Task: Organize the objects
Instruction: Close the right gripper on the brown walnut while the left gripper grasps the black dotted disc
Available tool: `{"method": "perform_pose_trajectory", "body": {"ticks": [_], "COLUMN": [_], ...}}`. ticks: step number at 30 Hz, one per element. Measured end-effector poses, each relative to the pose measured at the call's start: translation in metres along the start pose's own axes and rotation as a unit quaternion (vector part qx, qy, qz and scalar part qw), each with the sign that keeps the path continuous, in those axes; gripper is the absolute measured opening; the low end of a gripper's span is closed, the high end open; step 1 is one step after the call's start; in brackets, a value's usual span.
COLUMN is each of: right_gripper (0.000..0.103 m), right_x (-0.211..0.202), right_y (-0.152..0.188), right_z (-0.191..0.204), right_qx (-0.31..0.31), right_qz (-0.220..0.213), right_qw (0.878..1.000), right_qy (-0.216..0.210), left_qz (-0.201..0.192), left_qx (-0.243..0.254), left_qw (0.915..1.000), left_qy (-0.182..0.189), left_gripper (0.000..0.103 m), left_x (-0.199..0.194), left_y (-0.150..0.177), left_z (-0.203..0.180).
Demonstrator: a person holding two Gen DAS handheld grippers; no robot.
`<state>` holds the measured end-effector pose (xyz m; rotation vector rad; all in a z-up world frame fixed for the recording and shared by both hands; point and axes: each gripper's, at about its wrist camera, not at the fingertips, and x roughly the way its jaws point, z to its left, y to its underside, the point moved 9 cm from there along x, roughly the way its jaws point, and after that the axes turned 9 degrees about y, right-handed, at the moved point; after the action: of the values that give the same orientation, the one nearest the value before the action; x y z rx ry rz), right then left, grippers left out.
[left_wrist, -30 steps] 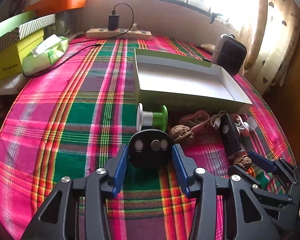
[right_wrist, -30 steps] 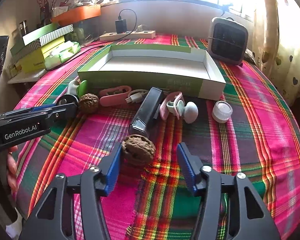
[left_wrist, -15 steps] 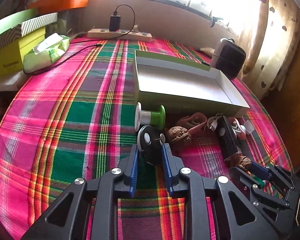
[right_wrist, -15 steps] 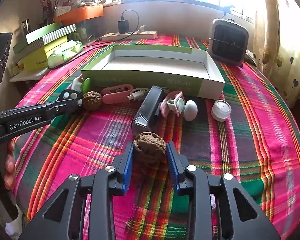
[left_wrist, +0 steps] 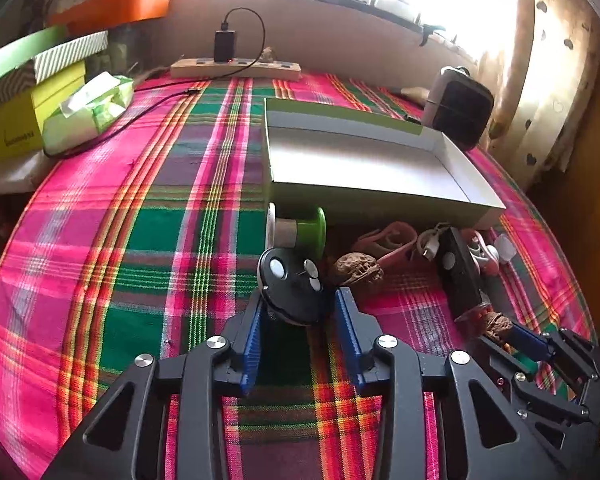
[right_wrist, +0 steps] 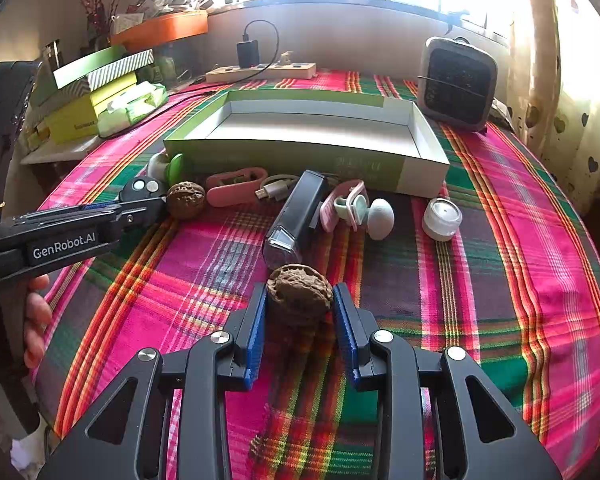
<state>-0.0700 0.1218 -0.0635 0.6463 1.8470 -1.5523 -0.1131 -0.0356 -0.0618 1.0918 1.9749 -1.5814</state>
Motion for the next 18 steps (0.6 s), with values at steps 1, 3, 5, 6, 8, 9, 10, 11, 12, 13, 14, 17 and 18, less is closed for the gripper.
{"method": "perform_pose_trajectory", "body": {"ticks": [1,3,5,6,8,9,10,11,12,13,14,17,18], "right_gripper": [0.034,0.034,0.034,0.034,0.034,0.034,0.034,0.034,0.034,0.034,0.034,0.034,0.034], "right_x": [-0.0001,0.0001,0.0004,0.0005,0.0006,0.0006,0.0007,0.0007,0.0007,0.0008,0.0009,0.0008,0.0006], "right_y": [0.0002,0.0001,-0.0002,-0.0003,-0.0003,-0.0003,-0.0004,-0.0004,-0.0004,-0.0006,-0.0005,-0.0002,0.0], "right_z": [-0.0002,-0.0002,-0.0003,-0.0003,-0.0001,-0.0003,-0.0002,-0.0002,0.0001,0.0004,0.0005,0.0006,0.0005], "right_qx": [0.0,-0.001,-0.002,-0.002,-0.002,-0.002,-0.002,-0.002,-0.002,-0.002,-0.003,-0.004,-0.004], "right_qz": [0.0,-0.001,-0.001,-0.001,-0.002,-0.002,-0.002,-0.002,-0.002,-0.002,-0.002,-0.003,-0.003], "right_qw": [1.0,1.0,1.0,1.0,1.0,1.0,1.0,1.0,1.0,1.0,1.0,1.0,1.0], "right_qy": [0.0,-0.001,-0.001,-0.002,-0.001,-0.001,-0.002,-0.002,-0.002,-0.002,-0.002,-0.003,-0.003], "left_qz": [-0.001,-0.003,-0.008,-0.009,-0.008,-0.007,-0.005,-0.005,-0.006,-0.005,-0.004,-0.008,-0.008], "left_qx": [-0.003,-0.007,-0.015,-0.016,-0.022,-0.021,-0.02,-0.017,-0.014,-0.014,-0.013,-0.011,-0.011], "left_qw": [1.0,1.0,0.9998,0.9998,0.9997,0.9997,0.9997,0.9998,0.9998,0.9998,0.9998,0.9998,0.9998], "left_qy": [-0.003,-0.003,-0.01,-0.011,-0.009,-0.01,-0.012,-0.013,-0.012,-0.011,-0.01,-0.012,-0.012], "left_gripper": [0.034,0.034,0.034,0.034,0.034,0.034,0.034,0.033,0.03,0.029,0.027,0.025,0.025], "left_x": [0.0005,0.0014,0.0012,0.0016,0.0029,0.0039,0.005,0.005,0.0051,0.0052,0.0052,0.0039,0.0033], "left_y": [-0.0009,-0.0029,-0.0058,-0.0068,-0.0085,-0.009,-0.0086,-0.0085,-0.008,-0.0077,-0.0074,-0.0077,-0.008], "left_z": [0.0016,0.0033,0.0069,0.0079,0.0091,0.009,0.009,0.008,0.0068,0.0059,0.005,0.0047,0.005]}}
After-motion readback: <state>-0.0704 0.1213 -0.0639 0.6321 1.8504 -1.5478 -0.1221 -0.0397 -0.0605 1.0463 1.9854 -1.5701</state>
